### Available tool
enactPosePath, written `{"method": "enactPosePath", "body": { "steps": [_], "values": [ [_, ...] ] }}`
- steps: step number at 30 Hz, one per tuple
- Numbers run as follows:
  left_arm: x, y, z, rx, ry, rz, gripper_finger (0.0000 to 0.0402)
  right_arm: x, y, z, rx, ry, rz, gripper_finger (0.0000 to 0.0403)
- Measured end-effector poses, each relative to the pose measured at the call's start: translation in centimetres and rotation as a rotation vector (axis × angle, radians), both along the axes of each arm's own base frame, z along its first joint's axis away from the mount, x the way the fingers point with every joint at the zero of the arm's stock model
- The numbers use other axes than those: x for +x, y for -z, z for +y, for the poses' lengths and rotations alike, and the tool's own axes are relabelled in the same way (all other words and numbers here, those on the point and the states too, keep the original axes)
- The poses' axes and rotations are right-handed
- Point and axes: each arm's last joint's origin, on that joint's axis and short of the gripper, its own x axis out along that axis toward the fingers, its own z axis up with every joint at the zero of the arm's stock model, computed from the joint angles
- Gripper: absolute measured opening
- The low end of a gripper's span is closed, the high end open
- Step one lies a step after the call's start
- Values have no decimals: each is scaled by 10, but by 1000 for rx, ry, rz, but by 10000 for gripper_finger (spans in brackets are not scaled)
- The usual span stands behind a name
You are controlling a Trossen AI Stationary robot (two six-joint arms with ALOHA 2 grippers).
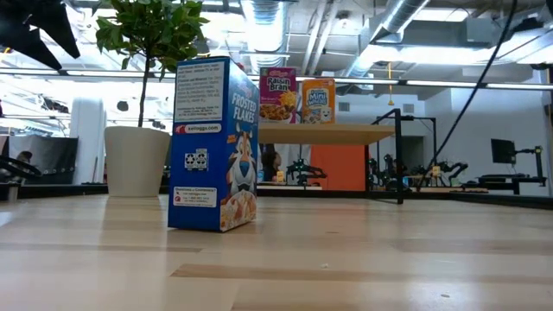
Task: Stack cereal on shelf
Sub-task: Put the blue cereal box on the shelf aligned with the other orange cereal box on the shelf
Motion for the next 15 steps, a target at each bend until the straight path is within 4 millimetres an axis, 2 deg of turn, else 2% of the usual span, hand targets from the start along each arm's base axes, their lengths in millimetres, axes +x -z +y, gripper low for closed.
{"method": "enactPosePath", "body": {
  "steps": [3,6,10,15],
  "values": [
    [0,0,0,-9,3,-3,321,15,35,16,-54,-69,58,326],
    [0,0,0,-17,10,-1,321,25,61,22,-138,-106,116,326],
    [0,0,0,-16,13,1,321,34,83,23,-248,-135,148,330],
    [0,0,0,-15,13,2,321,39,99,14,-275,-144,215,327]
  ]
}}
